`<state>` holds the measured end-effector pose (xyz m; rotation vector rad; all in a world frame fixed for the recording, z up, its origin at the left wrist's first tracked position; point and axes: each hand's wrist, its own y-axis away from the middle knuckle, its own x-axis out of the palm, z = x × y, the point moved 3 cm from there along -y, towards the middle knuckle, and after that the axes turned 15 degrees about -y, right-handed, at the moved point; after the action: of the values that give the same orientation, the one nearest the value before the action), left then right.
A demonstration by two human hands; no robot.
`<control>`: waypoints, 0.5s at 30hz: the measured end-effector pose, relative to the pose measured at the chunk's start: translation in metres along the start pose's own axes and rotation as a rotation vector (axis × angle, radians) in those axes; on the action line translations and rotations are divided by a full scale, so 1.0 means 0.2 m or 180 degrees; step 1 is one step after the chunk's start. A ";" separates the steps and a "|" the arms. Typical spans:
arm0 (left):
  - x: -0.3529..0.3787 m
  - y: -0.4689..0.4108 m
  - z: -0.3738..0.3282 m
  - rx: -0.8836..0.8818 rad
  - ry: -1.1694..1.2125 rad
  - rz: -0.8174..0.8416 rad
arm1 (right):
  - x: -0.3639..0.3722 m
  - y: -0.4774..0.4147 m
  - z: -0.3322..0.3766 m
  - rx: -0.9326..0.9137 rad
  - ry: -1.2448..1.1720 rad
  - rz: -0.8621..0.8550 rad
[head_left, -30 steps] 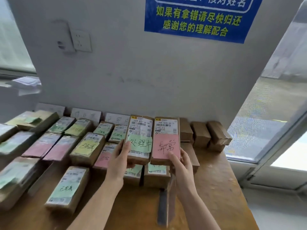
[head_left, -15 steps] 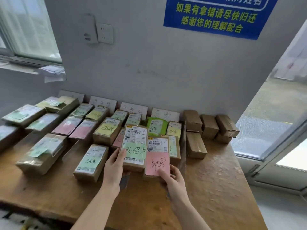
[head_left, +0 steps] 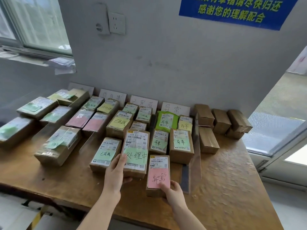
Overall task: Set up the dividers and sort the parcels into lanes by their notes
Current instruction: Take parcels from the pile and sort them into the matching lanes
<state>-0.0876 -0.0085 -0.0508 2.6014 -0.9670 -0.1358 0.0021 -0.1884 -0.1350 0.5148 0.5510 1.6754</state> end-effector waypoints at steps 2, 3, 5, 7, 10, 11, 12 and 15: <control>-0.06 -0.02 0.00 0.0009 -0.0034 0.0023 | 0.04 -0.01 -0.01 0.0055 0.0034 -0.0101; -0.08 -0.04 -0.01 0.0008 -0.0050 0.0045 | 0.05 -0.02 -0.02 0.0059 0.0058 -0.0167; -0.14 -0.07 -0.01 -0.0004 -0.0084 0.0099 | 0.09 -0.02 -0.02 0.0052 0.0117 -0.0305; -0.19 -0.11 -0.02 -0.0012 -0.0119 0.0160 | 0.13 -0.03 -0.02 0.0007 0.0212 -0.0448; -0.24 -0.16 -0.02 -0.0011 -0.0158 0.0242 | 0.16 -0.05 -0.02 -0.0052 0.0384 -0.0647; -0.26 -0.17 -0.02 -0.0012 -0.0174 0.0275 | 0.17 -0.05 -0.02 -0.0069 0.0453 -0.0697; -0.27 -0.19 -0.02 -0.0011 -0.0190 0.0307 | 0.18 -0.06 -0.02 -0.0077 0.0520 -0.0739; -0.30 -0.22 -0.03 -0.0005 -0.0201 0.0383 | 0.19 -0.07 -0.03 -0.0115 0.0734 -0.0836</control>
<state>-0.1056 0.0627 -0.0632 2.5430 -1.1418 -0.1884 0.0025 -0.1488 -0.1474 0.2123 0.7222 1.4976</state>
